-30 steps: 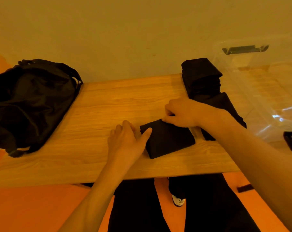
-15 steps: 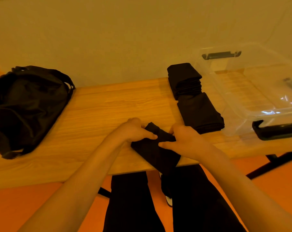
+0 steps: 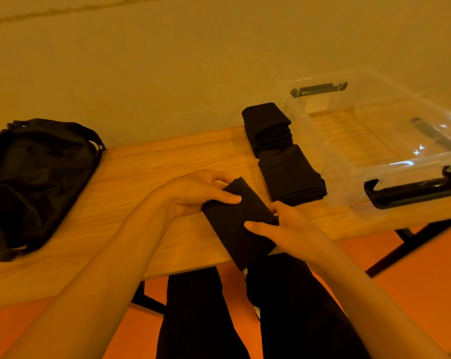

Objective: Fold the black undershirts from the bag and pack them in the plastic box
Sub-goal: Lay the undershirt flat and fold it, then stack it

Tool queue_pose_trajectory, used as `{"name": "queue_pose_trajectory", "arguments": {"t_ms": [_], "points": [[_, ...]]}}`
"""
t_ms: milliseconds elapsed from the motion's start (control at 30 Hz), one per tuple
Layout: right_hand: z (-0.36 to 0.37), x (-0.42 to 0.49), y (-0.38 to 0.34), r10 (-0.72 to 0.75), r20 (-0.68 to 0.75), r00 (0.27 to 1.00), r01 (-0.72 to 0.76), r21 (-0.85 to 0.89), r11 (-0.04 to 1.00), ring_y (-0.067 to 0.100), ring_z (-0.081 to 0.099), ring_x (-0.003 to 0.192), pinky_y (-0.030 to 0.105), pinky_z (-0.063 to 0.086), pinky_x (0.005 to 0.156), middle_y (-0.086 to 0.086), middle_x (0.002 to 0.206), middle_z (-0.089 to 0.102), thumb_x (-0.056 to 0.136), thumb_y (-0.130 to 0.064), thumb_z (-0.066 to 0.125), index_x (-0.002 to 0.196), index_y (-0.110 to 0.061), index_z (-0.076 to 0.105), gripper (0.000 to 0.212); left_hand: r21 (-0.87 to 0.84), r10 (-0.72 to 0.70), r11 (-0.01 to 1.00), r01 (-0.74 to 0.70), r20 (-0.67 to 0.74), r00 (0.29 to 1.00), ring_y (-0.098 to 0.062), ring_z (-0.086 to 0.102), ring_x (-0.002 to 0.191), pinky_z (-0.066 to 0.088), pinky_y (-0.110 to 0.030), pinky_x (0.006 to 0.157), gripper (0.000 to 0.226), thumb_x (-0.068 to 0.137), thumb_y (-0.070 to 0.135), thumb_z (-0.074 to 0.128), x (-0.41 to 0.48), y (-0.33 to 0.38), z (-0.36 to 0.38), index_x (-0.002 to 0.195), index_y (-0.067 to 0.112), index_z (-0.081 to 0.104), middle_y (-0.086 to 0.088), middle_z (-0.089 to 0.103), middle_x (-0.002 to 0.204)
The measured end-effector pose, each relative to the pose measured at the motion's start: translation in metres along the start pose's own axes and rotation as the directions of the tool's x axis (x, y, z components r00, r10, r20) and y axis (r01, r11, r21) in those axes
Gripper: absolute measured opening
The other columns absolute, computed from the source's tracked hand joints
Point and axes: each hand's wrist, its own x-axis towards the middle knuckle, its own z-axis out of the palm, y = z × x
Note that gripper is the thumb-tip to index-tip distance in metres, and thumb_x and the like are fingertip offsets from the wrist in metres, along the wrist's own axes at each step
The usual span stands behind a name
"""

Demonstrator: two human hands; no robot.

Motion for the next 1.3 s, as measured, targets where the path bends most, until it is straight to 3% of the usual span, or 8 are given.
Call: {"name": "queue_pose_trajectory", "arguments": {"t_ms": [133,267,367,567,800,1000,1200,1300], "points": [[-0.006,-0.01,0.01,0.04,-0.221,0.974,0.02,0.261,0.965,0.004,0.063,0.084,0.012,0.044,0.055,-0.006,0.096,0.066,0.087,-0.037,0.075,0.1,-0.022,0.062,0.024,-0.049,0.049,0.998,-0.05,-0.035,0.998,-0.019,0.075,0.098,0.062,-0.03,0.08,0.032,0.085,-0.002,0.073,0.013,0.021,0.006,0.114,0.011,0.068,-0.009,0.077,0.105],[-0.006,-0.014,0.016,0.127,-0.489,0.863,0.179,0.531,0.828,0.014,0.071,0.087,0.028,0.054,0.072,0.0,0.095,0.071,0.082,-0.035,0.081,0.108,-0.026,0.06,0.034,-0.095,0.126,0.986,-0.14,-0.138,0.982,-0.021,0.075,0.098,0.062,-0.029,0.074,0.044,0.08,0.0,0.079,0.035,0.045,0.012,0.12,0.011,0.064,-0.012,0.075,0.109],[-0.008,-0.013,0.012,0.204,-0.524,0.827,0.254,0.672,0.696,0.011,0.074,0.086,0.032,0.057,0.082,-0.001,0.096,0.074,0.082,-0.031,0.082,0.116,-0.022,0.061,0.04,-0.057,0.184,0.979,-0.196,-0.178,0.967,-0.021,0.072,0.103,0.061,-0.033,0.082,0.039,0.08,0.003,0.081,0.053,0.065,0.021,0.113,0.014,0.065,-0.01,0.074,0.11],[-0.015,-0.002,-0.001,0.321,-0.581,0.748,0.348,0.756,0.555,0.003,0.072,0.086,0.025,0.054,0.078,-0.006,0.096,0.074,0.084,-0.028,0.081,0.119,-0.02,0.061,0.042,0.039,0.223,0.975,-0.219,-0.123,0.967,-0.02,0.071,0.105,0.061,-0.031,0.079,0.027,0.084,0.011,0.08,0.087,0.094,0.035,0.107,0.017,0.069,-0.007,0.072,0.11],[-0.016,0.016,-0.002,0.453,-0.614,0.647,0.373,0.773,0.514,0.007,0.068,0.085,0.025,0.052,0.071,-0.005,0.089,0.071,0.082,-0.026,0.083,0.117,-0.019,0.057,0.044,0.27,0.35,0.918,-0.291,-0.202,0.915,-0.018,0.071,0.101,0.059,-0.041,0.093,0.023,0.081,0.021,0.084,0.122,0.092,0.056,0.1,0.019,0.07,-0.007,0.075,0.105],[-0.015,0.024,0.0,0.469,-0.662,0.585,0.355,0.729,0.585,0.013,0.071,0.087,0.038,0.059,0.086,-0.005,0.085,0.07,0.082,-0.028,0.083,0.112,-0.02,0.055,0.042,0.737,0.613,0.609,-0.293,-0.202,0.764,-0.009,0.063,0.097,0.054,-0.026,0.081,0.029,0.088,0.039,0.077,0.138,0.077,0.069,0.109,0.02,0.068,0.005,0.067,0.106],[-0.014,0.024,0.007,0.433,-0.686,0.585,0.336,0.691,0.64,0.007,0.072,0.078,0.043,0.061,0.085,-0.005,0.083,0.072,0.079,-0.033,0.084,0.107,-0.023,0.054,0.042,0.751,0.64,0.594,-0.288,-0.224,0.735,-0.01,0.062,0.099,0.047,-0.02,0.075,0.029,0.089,0.039,0.075,0.14,0.074,0.065,0.11,0.019,0.068,0.004,0.066,0.108],[-0.013,0.022,0.011,0.4,-0.701,0.59,0.343,0.666,0.662,0.007,0.072,0.08,0.038,0.06,0.084,-0.004,0.084,0.073,0.079,-0.036,0.084,0.105,-0.024,0.055,0.041,0.839,0.737,0.466,-0.279,-0.194,0.647,-0.009,0.055,0.1,0.043,-0.02,0.079,0.029,0.09,0.038,0.074,0.133,0.069,0.068,0.111,0.019,0.066,0.003,0.061,0.111]]}}
